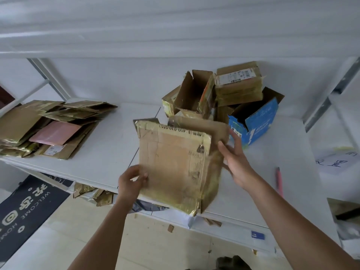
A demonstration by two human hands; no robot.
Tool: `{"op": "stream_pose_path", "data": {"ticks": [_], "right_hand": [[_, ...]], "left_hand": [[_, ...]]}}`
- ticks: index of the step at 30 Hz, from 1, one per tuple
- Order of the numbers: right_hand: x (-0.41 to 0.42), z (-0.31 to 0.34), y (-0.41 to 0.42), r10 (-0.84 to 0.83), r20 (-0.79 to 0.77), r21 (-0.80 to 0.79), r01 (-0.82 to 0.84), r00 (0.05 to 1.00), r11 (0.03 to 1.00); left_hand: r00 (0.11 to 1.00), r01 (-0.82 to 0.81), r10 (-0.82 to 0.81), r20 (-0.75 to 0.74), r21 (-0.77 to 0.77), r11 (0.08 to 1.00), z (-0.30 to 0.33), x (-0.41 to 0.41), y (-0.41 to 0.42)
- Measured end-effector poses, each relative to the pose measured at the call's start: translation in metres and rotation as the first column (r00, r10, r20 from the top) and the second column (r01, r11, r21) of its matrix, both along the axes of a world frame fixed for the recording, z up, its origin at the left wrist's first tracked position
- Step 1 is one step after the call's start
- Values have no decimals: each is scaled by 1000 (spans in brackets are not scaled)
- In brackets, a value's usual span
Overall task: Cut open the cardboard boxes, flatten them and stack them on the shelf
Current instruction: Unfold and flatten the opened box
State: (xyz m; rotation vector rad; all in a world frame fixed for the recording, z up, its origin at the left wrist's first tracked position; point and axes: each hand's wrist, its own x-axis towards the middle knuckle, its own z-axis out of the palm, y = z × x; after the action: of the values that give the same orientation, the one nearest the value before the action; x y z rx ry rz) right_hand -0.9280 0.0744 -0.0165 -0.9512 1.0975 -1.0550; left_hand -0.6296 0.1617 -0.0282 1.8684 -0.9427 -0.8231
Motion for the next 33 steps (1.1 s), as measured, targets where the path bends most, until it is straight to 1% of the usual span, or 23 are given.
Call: {"op": "stream_pose_path", "data": {"ticks": [2,4,5,6,7,9,11,13,16,18,20,21,23,26,30,31,33], "right_hand": [[-4,10,-4,4,-16,-122,-6,1000,992],[-6,22,-4,57,-127,-180,-79,990,980],[-6,26,-3,73,-187,-184,-108,980,977],[-4,28,-2,88,-230,-175,-130,969,976],[-3,29,-1,99,-255,-161,-144,962,976],[0,29,2,104,-269,-141,-146,957,979],[4,33,5,82,-266,-121,-117,960,986],[6,37,4,61,-281,-125,-100,958,987],[7,46,3,23,-291,-182,-78,957,980],[6,50,2,-24,-322,-224,-52,946,973],[5,50,2,-58,-379,-220,-29,923,975],[5,48,2,-68,-395,-212,-19,916,977],[7,43,4,-56,-371,-182,-13,927,983],[15,36,7,-68,-335,-149,18,940,989],[24,31,7,-173,-372,-155,123,912,980],[25,31,7,-215,-365,-163,165,906,973],[26,31,10,-298,-385,-195,238,874,951]], "left_hand": [[988,17,-34,-148,-113,993,19,3,-5],[930,0,-67,-361,-182,983,40,7,-12],[886,-11,-72,-457,-177,984,50,10,-15],[856,-18,-62,-513,-149,989,59,12,-16],[851,-20,-44,-523,-116,993,66,13,-18],[880,-23,1,-474,-42,999,75,13,-21],[894,-73,68,-443,5,997,80,13,-23],[886,-90,63,-459,-36,995,86,15,-24],[883,-67,0,-469,-125,990,94,18,-23],[918,-13,-28,-396,-101,995,98,16,-22],[942,49,-67,-328,-63,997,96,10,-18],[948,44,-62,-312,-63,997,95,7,-16],[957,11,-35,-288,-84,996,93,2,-14],[969,32,-58,-239,-112,993,94,-2,-11],[979,72,-107,-171,-195,978,97,-10,-5],[978,87,-124,-171,-209,974,96,-12,-4],[964,99,-152,-218,-236,967,95,-17,-3]]}}
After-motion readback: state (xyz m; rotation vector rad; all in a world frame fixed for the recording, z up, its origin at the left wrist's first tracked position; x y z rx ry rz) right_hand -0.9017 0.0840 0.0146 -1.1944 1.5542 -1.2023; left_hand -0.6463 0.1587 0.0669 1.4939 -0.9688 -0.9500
